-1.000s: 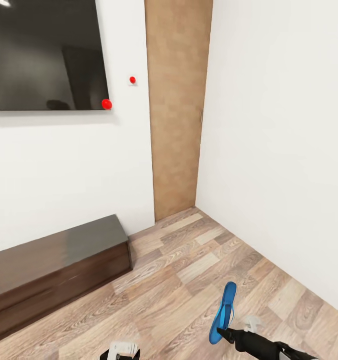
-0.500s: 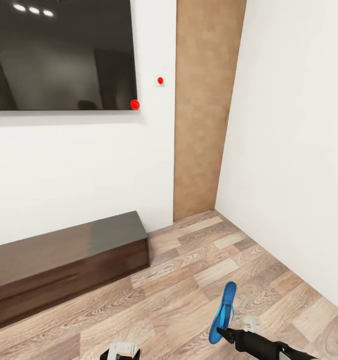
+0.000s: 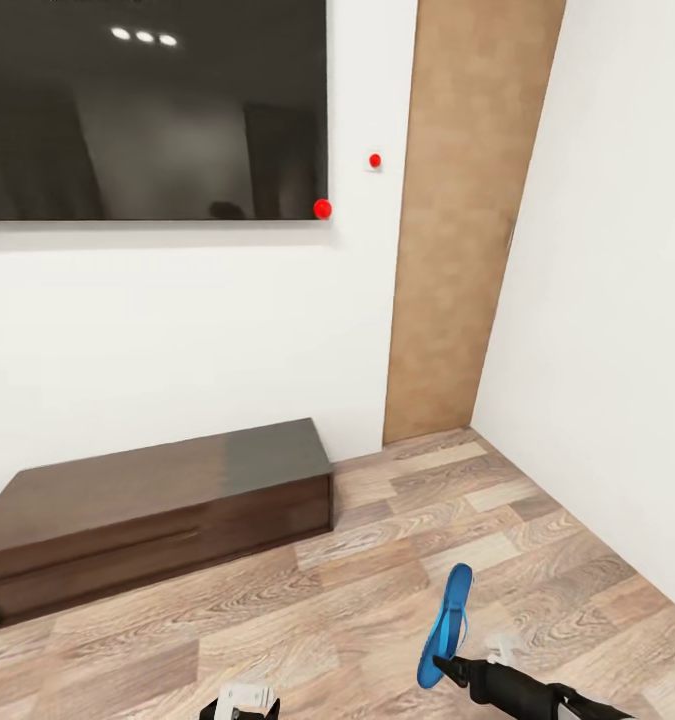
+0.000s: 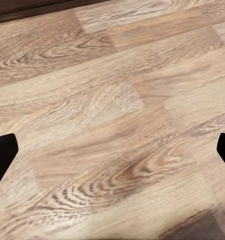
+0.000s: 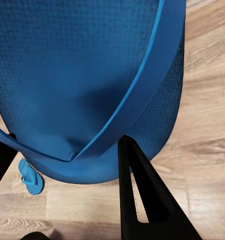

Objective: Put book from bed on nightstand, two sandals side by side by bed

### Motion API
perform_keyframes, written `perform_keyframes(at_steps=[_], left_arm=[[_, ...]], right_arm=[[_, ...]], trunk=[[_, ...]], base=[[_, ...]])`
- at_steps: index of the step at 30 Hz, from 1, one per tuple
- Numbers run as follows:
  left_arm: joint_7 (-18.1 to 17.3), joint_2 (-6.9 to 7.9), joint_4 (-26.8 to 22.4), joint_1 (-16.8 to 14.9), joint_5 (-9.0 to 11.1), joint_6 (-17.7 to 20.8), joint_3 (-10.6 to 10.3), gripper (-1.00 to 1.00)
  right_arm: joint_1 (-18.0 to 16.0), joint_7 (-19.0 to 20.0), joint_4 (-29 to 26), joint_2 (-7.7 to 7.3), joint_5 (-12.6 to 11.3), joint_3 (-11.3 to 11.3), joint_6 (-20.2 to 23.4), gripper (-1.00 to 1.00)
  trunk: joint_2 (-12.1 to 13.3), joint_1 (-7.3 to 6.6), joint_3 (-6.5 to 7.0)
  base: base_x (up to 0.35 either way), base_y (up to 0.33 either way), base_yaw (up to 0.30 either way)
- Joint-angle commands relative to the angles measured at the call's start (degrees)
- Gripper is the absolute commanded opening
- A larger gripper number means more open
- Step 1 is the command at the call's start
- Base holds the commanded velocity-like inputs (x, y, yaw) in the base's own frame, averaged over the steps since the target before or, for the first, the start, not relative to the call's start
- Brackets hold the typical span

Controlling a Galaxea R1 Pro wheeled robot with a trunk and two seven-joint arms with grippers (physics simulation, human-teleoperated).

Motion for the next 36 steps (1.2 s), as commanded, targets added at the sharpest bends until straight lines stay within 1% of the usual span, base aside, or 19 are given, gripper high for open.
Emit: perform_keyframes(at_steps=[1,36], left_arm=[[-0.2,0.00,0.1,0.0,0.4,-0.2,0.0,1.00],[-0.2,-0.08,0.1,0.0,0.4,-0.2,0.0,1.00]], right_arm=[[-0.1,0.3,0.2,0.02,-0.4,0.4,-0.4,-1.00],[-0.1,0.2,0.2,0.03,-0.4,0.4,-0.4,-1.00]], trunk=[[0.0,-0.01,-0.08],[0.0,-0.01,-1.35]], base=[[0.000,0.000,0.278],[0.000,0.000,0.270]])
